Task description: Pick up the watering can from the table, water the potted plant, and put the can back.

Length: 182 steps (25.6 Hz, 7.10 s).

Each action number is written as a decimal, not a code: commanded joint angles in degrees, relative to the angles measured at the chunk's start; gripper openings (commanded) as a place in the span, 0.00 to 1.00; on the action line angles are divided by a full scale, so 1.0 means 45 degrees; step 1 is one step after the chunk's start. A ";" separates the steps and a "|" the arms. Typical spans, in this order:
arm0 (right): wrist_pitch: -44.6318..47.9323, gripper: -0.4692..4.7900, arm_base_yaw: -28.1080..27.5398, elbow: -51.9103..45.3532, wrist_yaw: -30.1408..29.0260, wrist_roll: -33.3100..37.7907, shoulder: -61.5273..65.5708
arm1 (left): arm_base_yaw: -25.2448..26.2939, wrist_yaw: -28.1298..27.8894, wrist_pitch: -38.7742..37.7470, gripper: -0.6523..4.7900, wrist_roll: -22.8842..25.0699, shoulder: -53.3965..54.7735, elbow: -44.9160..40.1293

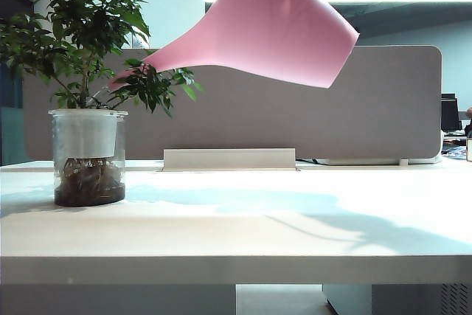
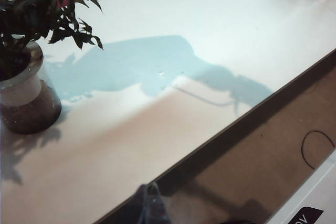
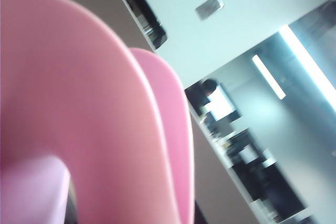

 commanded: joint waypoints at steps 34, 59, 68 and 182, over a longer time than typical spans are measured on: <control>1.2905 0.09 -0.1676 -0.7223 0.1530 1.1876 0.4478 | -0.0010 0.0073 0.0175 0.13 -0.0015 -0.0005 0.0034; 1.2983 0.35 -0.1671 -0.9316 0.1117 1.2084 0.5212 | -0.0010 0.0073 0.0452 0.13 -0.0019 -0.0005 0.0034; 1.3002 0.29 -0.1671 -0.9316 0.0976 1.1118 0.4653 | -0.0010 0.0073 0.0442 0.13 -0.0461 -0.0005 0.0034; 1.2444 0.08 -0.1579 -1.5907 0.0976 1.1021 -0.1209 | 0.1758 -0.5309 1.1434 0.11 -0.3162 -0.7456 -1.4207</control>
